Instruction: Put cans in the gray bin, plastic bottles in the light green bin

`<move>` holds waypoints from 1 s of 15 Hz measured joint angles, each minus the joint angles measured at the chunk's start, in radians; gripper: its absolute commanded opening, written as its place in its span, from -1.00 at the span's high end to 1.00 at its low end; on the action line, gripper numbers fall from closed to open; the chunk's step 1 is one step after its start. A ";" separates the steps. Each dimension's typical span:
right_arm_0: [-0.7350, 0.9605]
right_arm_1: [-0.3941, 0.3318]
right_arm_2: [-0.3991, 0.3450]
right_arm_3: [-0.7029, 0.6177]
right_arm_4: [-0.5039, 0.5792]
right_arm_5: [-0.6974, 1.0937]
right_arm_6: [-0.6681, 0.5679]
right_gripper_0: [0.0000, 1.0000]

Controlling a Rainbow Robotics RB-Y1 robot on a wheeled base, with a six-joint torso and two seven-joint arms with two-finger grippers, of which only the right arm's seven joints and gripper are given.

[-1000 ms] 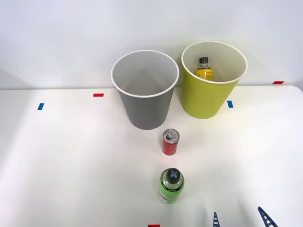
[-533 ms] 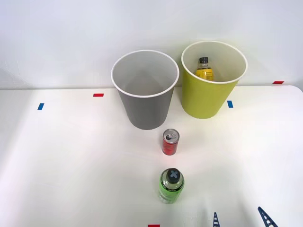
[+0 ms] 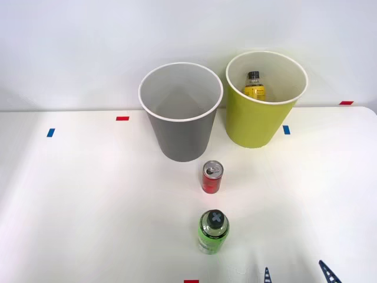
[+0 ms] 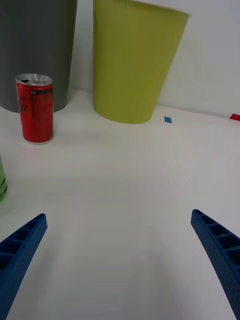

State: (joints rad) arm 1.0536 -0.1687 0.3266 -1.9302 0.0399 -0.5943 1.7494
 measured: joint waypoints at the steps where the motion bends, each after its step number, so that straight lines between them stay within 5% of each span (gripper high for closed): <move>1: -0.007 -0.003 0.003 0.012 0.000 -0.009 0.000 -1.00; 4: -0.024 -0.044 0.020 0.015 -0.004 -0.046 -0.001 -1.00; 9: -0.127 -0.258 0.094 0.016 -0.019 -0.068 -0.022 -1.00; 15: -0.247 -0.408 0.231 0.016 -0.149 -0.072 -0.039 -1.00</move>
State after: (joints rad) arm 0.8063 -0.5768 0.5576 -1.9144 -0.1095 -0.6662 1.7100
